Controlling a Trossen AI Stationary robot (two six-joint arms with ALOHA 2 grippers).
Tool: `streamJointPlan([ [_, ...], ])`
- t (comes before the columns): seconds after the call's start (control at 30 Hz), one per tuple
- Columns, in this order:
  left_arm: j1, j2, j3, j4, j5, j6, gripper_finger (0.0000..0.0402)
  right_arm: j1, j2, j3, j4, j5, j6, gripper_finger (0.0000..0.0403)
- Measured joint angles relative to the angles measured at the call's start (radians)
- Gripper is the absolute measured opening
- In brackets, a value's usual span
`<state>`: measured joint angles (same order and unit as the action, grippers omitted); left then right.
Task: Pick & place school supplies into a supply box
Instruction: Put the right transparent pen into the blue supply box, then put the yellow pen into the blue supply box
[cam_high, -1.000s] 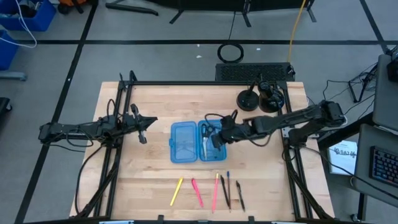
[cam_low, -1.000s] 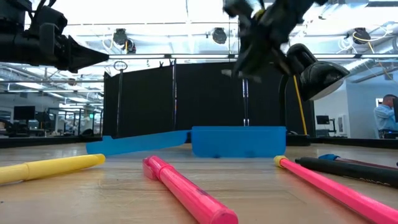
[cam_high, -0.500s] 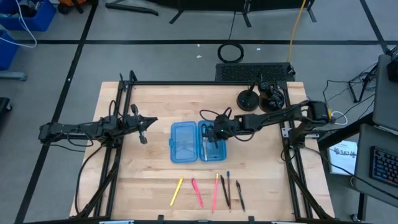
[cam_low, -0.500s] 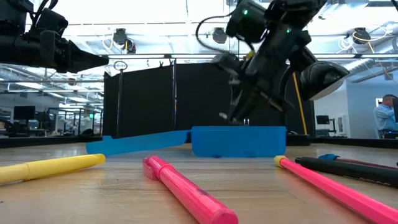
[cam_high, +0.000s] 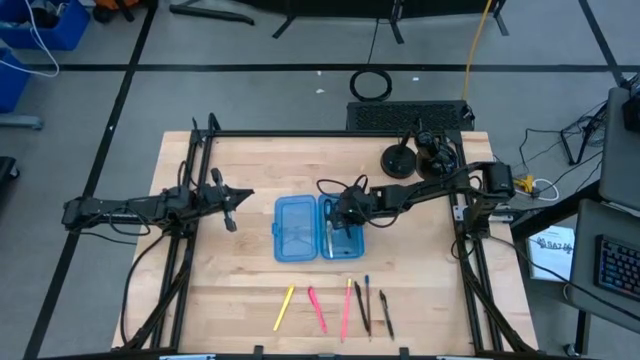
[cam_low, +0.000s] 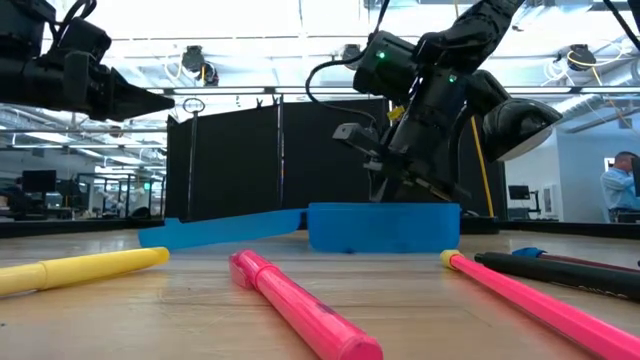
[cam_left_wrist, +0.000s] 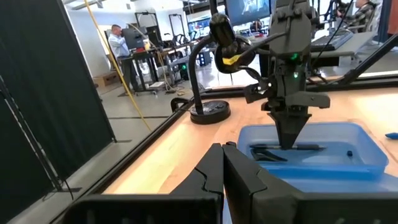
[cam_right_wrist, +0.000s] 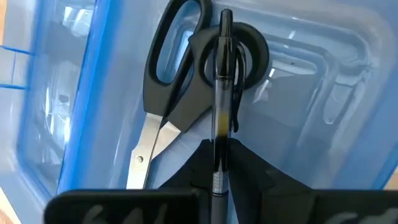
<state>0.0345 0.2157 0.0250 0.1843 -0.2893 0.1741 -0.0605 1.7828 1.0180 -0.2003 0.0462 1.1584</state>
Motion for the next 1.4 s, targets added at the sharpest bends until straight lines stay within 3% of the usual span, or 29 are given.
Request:
streamJointPlan([
  [0.33,0.000,0.000,0.000,-0.011,0.000,-0.002,0.0006,0.000,-0.008,0.000,-0.002,-0.026,-0.036,0.0124],
  [0.57,0.000,0.000,0.000,-0.010,0.000,-0.039,0.0006,-0.004,-0.085,0.000,-0.022,-0.019,-0.140,0.0156],
  [0.73,0.000,0.000,0.000,-0.008,0.000,-0.065,0.0006,-0.011,-0.235,0.000,-0.013,0.029,-0.254,0.0159],
  [0.9,0.000,0.000,0.000,-0.009,0.001,-0.066,0.0006,-0.010,-0.435,0.000,-0.027,0.062,-0.509,0.0159],
  [1.13,0.000,0.000,0.000,-0.021,0.000,-0.073,0.0006,0.032,-0.696,-0.008,-0.184,0.113,-0.726,0.0151],
  [1.23,0.000,0.000,0.000,-0.025,0.000,-0.102,0.0005,0.067,-0.771,-0.087,-0.162,0.122,-0.755,0.0144],
  [1.4,0.000,0.000,0.000,-0.027,0.000,-0.093,0.0006,0.138,-0.869,-0.282,0.000,0.263,-0.869,0.0105],
])
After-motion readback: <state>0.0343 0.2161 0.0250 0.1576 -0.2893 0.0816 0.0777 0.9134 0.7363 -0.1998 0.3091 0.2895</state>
